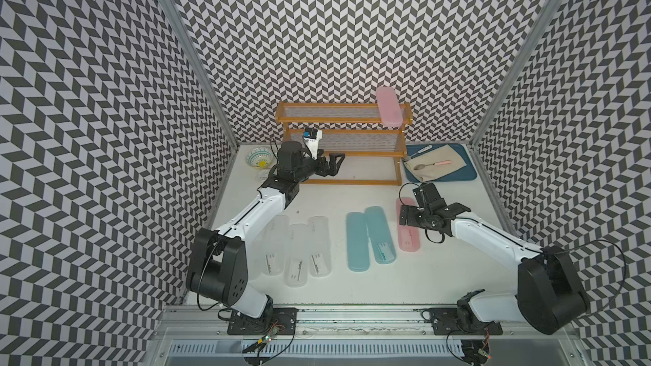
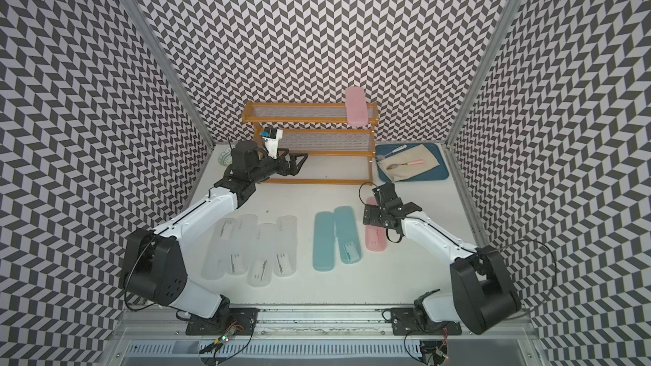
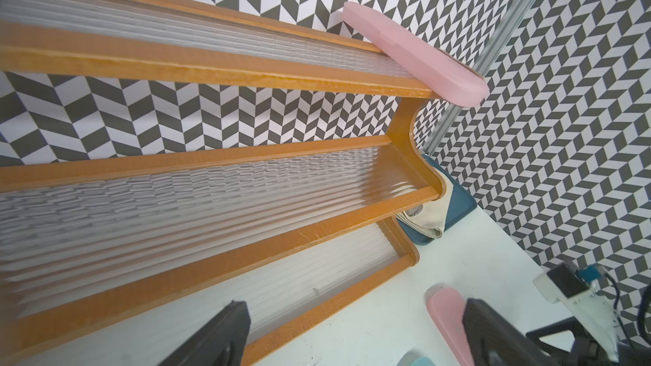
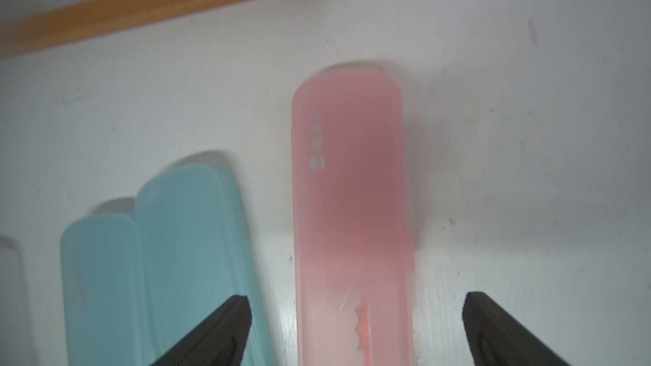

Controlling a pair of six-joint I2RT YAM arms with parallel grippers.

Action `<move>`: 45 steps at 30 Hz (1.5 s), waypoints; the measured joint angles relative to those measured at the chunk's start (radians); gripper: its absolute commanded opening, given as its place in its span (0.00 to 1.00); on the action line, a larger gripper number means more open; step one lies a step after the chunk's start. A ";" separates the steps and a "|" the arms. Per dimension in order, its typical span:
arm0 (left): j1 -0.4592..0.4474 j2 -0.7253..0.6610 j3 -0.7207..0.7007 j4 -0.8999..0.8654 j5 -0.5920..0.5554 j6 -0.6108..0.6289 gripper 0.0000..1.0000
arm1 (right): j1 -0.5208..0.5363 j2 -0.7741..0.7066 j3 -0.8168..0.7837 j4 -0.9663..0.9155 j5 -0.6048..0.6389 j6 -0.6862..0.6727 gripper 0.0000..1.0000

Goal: Place the pencil cases on the shelf according to color
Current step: Pick up the pencil case from the center of the board.

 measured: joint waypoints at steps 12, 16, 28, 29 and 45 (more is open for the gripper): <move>-0.009 0.000 0.000 -0.001 -0.033 0.017 0.99 | 0.105 -0.019 -0.093 -0.077 0.019 0.103 0.98; -0.010 0.000 0.000 -0.002 -0.034 0.019 0.99 | 0.128 -0.017 -0.093 -0.077 0.022 0.120 0.97; -0.010 -0.002 0.000 -0.002 -0.040 0.020 0.99 | 0.155 0.056 -0.093 -0.072 0.045 0.149 0.94; -0.010 -0.002 0.000 -0.002 -0.040 0.020 0.99 | 0.158 0.062 -0.093 -0.072 0.047 0.153 0.93; -0.010 -0.003 0.000 -0.005 -0.055 0.020 0.99 | 0.175 0.077 -0.118 -0.016 0.079 0.163 0.73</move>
